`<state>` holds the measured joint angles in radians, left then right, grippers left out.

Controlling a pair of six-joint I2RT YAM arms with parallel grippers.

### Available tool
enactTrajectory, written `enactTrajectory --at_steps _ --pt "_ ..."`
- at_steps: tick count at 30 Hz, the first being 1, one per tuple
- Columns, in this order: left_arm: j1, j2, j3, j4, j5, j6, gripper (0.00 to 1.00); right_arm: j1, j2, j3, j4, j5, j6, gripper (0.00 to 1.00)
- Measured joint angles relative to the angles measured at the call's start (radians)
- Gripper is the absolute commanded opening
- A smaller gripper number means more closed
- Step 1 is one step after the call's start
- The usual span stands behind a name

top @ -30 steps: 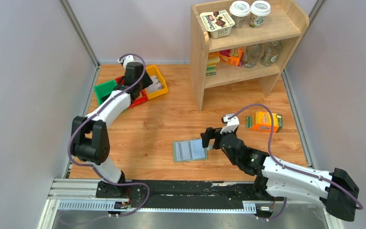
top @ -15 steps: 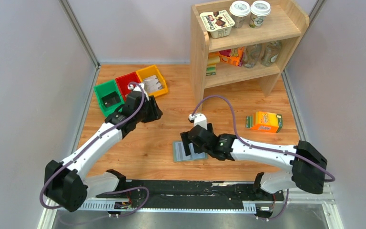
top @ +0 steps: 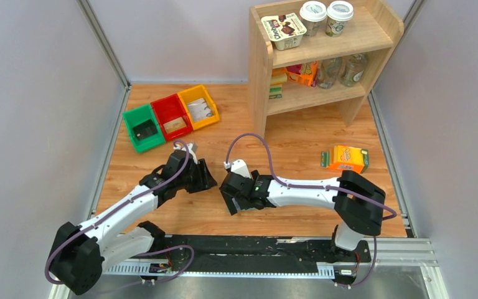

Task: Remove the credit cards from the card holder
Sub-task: Remove the credit card from the card holder.

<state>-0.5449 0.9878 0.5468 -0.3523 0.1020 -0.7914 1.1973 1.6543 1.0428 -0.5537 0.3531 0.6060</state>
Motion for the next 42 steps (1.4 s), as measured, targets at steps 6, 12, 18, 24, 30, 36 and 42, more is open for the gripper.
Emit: enactTrajectory --at_steps 6,12,18,24,30,36,42 --pt "-0.026 0.001 -0.04 0.039 0.025 -0.033 0.54 -0.001 0.062 0.025 -0.016 -0.007 0.001 1.0" --pt "-0.043 0.016 -0.04 0.069 0.032 -0.044 0.54 -0.03 0.084 0.023 -0.013 -0.036 0.017 0.92" --pt "-0.061 0.039 -0.04 0.085 0.039 -0.055 0.54 -0.089 0.046 -0.034 0.043 -0.097 0.026 0.74" --pt "-0.085 0.073 -0.034 0.093 0.042 -0.065 0.54 -0.13 0.008 -0.083 0.091 -0.141 0.026 0.59" --pt "-0.119 0.151 0.002 0.123 0.048 -0.076 0.54 -0.18 -0.041 -0.154 0.167 -0.201 0.031 0.51" --pt "-0.136 0.253 0.045 0.169 0.057 -0.082 0.47 -0.229 -0.073 -0.208 0.239 -0.271 0.046 0.49" --pt "-0.144 0.357 0.109 0.198 0.068 -0.08 0.29 -0.258 -0.078 -0.236 0.305 -0.327 0.056 0.46"
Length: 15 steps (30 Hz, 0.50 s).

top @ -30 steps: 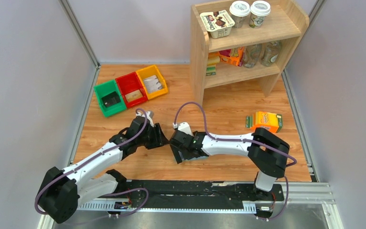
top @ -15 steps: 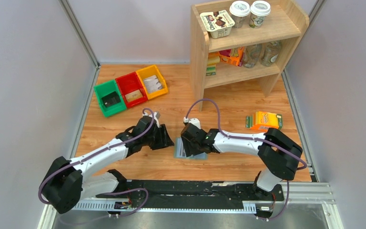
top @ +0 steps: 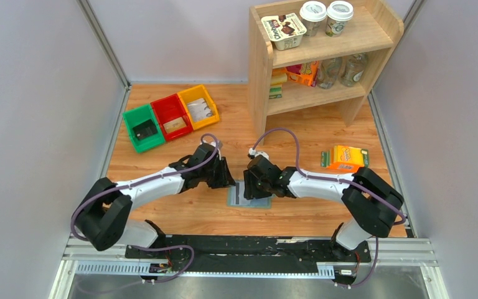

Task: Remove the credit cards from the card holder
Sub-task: Remove the credit card from the card holder.

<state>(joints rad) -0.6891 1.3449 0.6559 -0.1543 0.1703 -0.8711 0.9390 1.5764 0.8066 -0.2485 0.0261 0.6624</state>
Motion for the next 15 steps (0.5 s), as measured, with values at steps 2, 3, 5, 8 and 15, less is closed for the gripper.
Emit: enactTrajectory --at_steps 2,3,5,8,15 --pt "-0.002 0.038 0.021 0.014 0.005 0.003 0.27 -0.006 0.0 -0.004 0.01 -0.014 0.003 0.46" --pt "-0.004 0.058 0.029 0.022 0.006 0.005 0.26 -0.008 0.0 -0.007 0.015 -0.02 0.003 0.45" --pt "-0.007 0.093 0.042 0.034 0.008 0.006 0.25 -0.013 0.0 -0.01 0.024 -0.03 0.004 0.45" --pt "-0.013 0.131 0.055 0.041 0.01 0.01 0.24 -0.016 -0.003 -0.02 0.041 -0.041 0.004 0.45" --pt "-0.035 0.226 0.106 0.05 0.032 0.028 0.24 -0.018 -0.045 -0.074 0.1 -0.061 0.003 0.51"
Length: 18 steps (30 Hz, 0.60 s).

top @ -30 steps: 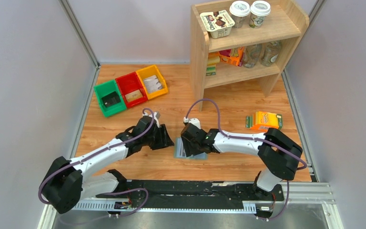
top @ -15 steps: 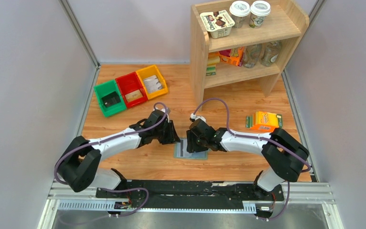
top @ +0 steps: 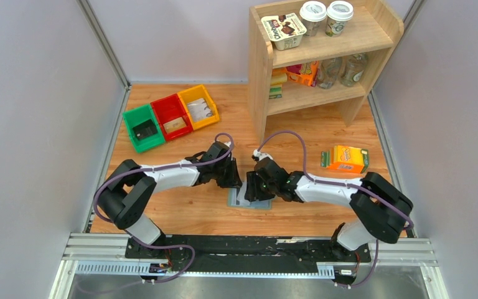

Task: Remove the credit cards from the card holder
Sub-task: Remove the credit card from the card holder.

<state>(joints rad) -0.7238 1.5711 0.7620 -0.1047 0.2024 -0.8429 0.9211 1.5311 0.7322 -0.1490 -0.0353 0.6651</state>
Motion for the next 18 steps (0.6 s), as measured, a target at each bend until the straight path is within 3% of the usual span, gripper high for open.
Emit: enactTrajectory --at_steps 8,13,18 --pt "-0.032 0.034 0.036 0.011 0.045 0.01 0.23 0.0 -0.249 -0.122 0.012 0.037 -0.017 0.77" --pt "-0.066 0.035 0.084 0.008 0.059 0.011 0.23 0.0 -0.5 -0.184 0.011 0.13 -0.019 0.77" --pt "-0.117 0.083 0.172 0.012 0.059 0.011 0.22 0.0 -0.742 -0.235 0.01 0.205 -0.016 0.65"
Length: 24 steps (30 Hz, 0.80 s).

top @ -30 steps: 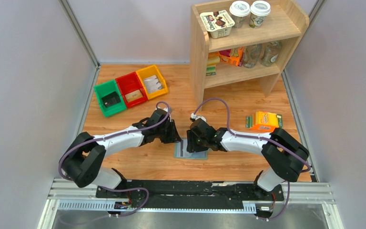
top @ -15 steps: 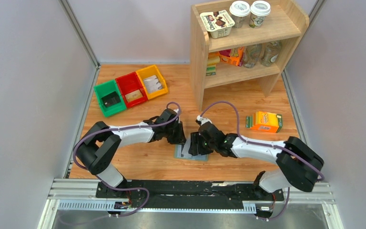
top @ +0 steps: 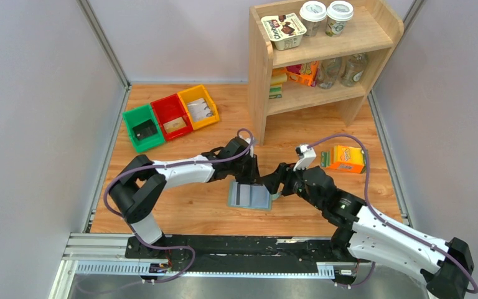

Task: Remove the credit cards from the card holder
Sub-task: Remove the credit card from the card holder.

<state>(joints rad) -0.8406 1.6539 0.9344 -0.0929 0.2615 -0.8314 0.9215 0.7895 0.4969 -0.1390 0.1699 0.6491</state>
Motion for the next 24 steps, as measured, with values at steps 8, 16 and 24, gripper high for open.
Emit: enactTrajectory --at_steps 8,16,24 --pt "-0.036 0.158 0.05 0.0 0.021 -0.011 0.2 0.0 -0.001 -0.026 0.014 0.001 0.014 0.56" --pt "0.0 -0.023 0.004 -0.035 -0.058 0.005 0.24 0.0 0.144 -0.047 0.09 -0.074 0.04 0.51" --pt "0.1 -0.265 -0.068 -0.086 -0.146 0.036 0.24 -0.033 0.305 -0.047 0.207 -0.173 0.088 0.41"
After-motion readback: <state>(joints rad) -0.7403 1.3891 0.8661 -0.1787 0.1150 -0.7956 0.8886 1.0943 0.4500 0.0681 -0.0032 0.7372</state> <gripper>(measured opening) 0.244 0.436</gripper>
